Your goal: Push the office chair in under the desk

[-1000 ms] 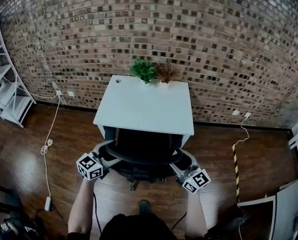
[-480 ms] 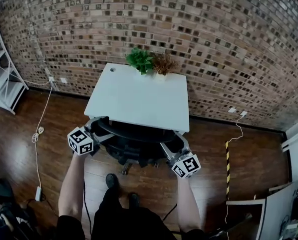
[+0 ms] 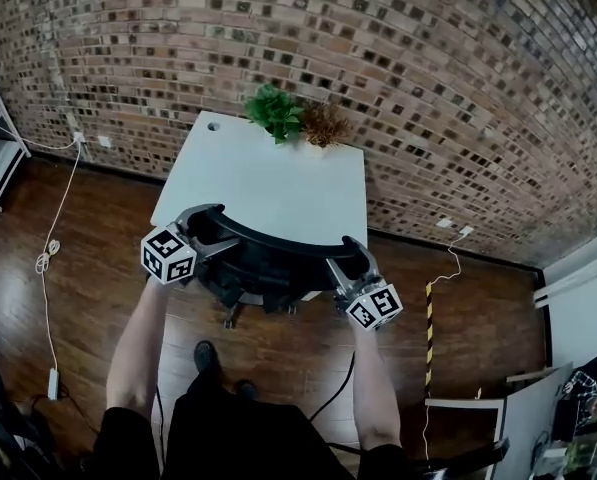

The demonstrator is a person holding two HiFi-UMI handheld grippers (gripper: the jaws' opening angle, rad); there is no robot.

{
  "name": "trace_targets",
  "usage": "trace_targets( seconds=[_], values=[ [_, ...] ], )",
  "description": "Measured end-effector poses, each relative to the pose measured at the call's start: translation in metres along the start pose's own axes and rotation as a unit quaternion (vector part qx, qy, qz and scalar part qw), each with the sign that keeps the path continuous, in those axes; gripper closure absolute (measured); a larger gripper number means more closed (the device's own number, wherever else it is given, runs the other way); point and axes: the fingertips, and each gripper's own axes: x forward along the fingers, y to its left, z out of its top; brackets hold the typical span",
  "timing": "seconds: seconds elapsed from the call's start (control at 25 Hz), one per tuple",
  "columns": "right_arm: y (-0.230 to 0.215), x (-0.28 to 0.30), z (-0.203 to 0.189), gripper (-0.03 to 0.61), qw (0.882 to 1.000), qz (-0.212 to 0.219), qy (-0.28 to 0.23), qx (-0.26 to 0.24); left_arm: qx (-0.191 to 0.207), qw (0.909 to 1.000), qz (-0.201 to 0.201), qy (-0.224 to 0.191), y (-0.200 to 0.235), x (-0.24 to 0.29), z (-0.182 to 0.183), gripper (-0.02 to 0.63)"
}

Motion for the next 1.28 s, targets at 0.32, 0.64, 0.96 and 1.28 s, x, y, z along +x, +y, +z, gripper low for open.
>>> trace_targets(
  seconds=[0.32,0.64,0.96,1.28],
  values=[
    [-0.031,0.029,-0.018,0.324,1.0,-0.013,0.013,0.011,0.004,1.0,-0.005,-0.003,0.043,0.021,-0.007,0.168],
    [-0.021,-0.009,-0.012,0.268,0.996,-0.059,0.059,0.038,0.014,0.9999,0.001,-0.006,0.031,0.001,-0.001,0.143],
    [0.05,-0.129,-0.18,0.414,0.909,-0.179,0.089,0.366,-0.142,0.9601,0.213,-0.113,0.01,-0.176,-0.041,0.175],
    [0.214,-0.077,-0.264,0.466,0.846,0.001,0.092,0.526,-0.135,0.9788,0.154,0.004,-0.154,-0.204,-0.244,0.218]
  ],
)
